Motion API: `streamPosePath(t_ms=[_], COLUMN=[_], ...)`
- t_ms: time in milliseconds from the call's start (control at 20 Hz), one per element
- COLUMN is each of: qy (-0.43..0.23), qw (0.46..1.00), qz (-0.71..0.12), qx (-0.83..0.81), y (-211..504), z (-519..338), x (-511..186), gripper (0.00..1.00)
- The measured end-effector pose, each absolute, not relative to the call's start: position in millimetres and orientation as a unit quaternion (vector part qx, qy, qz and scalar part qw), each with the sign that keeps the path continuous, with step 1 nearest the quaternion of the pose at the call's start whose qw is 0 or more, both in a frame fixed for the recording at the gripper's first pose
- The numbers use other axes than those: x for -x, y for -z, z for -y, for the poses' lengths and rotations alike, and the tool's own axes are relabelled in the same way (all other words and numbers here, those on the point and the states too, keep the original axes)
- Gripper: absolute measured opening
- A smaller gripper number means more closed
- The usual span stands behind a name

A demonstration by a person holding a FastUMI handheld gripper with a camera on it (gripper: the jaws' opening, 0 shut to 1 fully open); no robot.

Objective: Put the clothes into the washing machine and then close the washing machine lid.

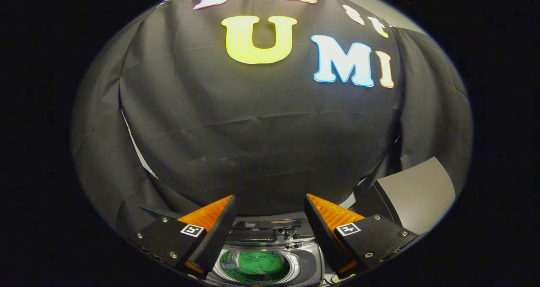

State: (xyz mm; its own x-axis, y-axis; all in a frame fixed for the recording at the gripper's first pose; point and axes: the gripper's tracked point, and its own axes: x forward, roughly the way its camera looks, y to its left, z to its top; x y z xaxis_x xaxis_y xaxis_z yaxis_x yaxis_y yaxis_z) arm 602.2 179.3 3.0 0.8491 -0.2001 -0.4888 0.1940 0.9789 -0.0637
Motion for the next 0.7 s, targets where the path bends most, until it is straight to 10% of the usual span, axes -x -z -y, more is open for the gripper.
streamPosePath(t_ms=[700], qy=[0.083], qw=[0.946], qz=[-0.313], qx=[-0.007], y=[26.8], z=[-172.3], x=[-633.0], gripper=[0.98])
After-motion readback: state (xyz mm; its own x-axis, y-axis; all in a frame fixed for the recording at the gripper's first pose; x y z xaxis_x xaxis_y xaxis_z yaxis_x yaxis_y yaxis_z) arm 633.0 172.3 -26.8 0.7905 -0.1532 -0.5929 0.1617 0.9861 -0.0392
